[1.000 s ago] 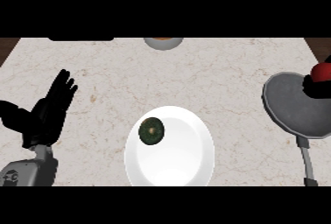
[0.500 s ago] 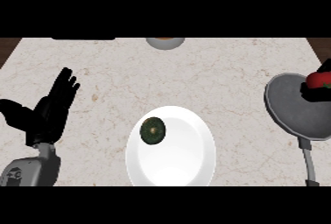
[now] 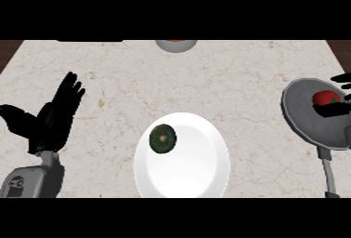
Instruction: Pick the tomato from the plate and place it in the pan
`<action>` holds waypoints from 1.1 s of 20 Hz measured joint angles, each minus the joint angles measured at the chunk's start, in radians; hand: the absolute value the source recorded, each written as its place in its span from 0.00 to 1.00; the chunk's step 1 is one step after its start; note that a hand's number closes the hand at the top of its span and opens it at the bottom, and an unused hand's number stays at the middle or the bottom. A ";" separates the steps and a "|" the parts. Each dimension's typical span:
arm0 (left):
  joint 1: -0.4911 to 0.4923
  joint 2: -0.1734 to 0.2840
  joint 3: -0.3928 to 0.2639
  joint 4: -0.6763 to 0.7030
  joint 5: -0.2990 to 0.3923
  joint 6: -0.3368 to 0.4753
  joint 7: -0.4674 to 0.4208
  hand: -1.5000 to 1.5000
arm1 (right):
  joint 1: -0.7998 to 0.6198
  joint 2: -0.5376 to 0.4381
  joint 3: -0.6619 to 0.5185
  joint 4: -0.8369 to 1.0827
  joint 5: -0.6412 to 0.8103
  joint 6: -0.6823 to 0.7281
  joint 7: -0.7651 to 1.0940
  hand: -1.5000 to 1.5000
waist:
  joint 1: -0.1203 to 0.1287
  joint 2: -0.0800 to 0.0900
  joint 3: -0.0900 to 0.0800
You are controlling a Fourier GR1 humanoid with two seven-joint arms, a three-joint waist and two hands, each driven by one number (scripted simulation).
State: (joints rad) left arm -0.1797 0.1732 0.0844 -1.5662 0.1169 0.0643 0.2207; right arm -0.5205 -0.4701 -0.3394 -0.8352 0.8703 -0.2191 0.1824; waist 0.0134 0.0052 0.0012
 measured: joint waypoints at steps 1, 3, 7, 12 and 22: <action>0.005 0.005 0.006 -0.011 0.007 -0.005 0.010 0.50 | -0.007 -0.006 -0.009 0.029 -0.015 0.007 -0.020 0.00 | 0.000 0.000 0.000; 0.027 0.005 0.001 -0.042 0.007 -0.009 0.021 0.50 | -0.014 -0.014 -0.027 0.080 -0.044 0.003 -0.067 0.00 | -0.001 -0.001 0.000; 0.024 0.000 0.003 -0.027 -0.004 -0.004 0.012 0.50 | 0.000 -0.016 -0.081 0.087 -0.131 -0.017 -0.171 0.00 | -0.009 -0.003 0.000; 0.012 -0.008 0.002 -0.031 -0.015 0.013 0.021 0.50 | 0.026 -0.015 -0.208 0.062 -0.303 -0.013 -0.301 0.00 | -0.018 -0.006 0.000; 0.018 0.010 0.028 -0.031 -0.002 0.004 0.036 0.50 | 0.249 -0.045 -0.435 -0.155 -0.683 0.294 -0.403 0.00 | -0.044 -0.013 -0.002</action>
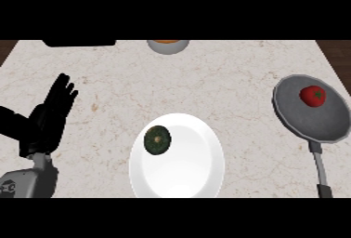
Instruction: Pick the tomato from the plate and place it in the pan
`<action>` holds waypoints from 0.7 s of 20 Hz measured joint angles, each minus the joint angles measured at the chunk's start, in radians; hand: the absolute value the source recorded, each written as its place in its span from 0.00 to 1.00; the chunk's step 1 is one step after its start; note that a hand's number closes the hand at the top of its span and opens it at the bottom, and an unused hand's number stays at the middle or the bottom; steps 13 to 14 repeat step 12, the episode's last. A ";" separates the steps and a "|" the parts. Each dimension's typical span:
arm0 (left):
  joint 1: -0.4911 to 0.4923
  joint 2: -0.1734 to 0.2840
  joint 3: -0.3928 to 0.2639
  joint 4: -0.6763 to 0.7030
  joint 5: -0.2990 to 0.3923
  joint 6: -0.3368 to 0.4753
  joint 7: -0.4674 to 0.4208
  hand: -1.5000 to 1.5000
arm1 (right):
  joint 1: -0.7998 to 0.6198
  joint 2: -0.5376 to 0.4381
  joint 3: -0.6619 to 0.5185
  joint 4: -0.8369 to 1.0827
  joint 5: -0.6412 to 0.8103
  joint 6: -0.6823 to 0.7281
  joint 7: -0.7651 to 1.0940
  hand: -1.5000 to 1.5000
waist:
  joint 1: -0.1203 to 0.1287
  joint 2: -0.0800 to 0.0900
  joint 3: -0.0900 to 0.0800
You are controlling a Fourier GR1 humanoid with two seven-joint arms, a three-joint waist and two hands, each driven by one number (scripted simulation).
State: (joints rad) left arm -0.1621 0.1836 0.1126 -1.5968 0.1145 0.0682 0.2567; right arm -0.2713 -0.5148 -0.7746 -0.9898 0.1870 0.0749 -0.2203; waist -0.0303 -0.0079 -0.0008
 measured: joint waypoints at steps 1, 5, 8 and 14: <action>0.007 0.003 0.005 0.001 0.005 -0.006 -0.006 0.50 | 0.036 -0.009 -0.021 -0.018 -0.036 0.048 -0.009 0.00 | -0.001 0.000 0.000; 0.024 -0.004 0.002 -0.019 0.005 -0.006 -0.005 0.50 | 0.189 -0.007 -0.093 -0.110 -0.161 0.209 -0.044 0.00 | 0.003 0.001 0.000; 0.004 0.002 0.010 -0.002 0.007 -0.016 -0.011 0.50 | 0.281 0.008 -0.125 -0.181 -0.213 0.261 -0.056 0.00 | 0.011 0.004 0.000; 0.003 -0.008 0.004 -0.008 0.001 -0.014 -0.002 0.50 | 0.391 0.052 -0.154 -0.279 -0.253 0.297 -0.071 0.00 | 0.018 0.005 0.000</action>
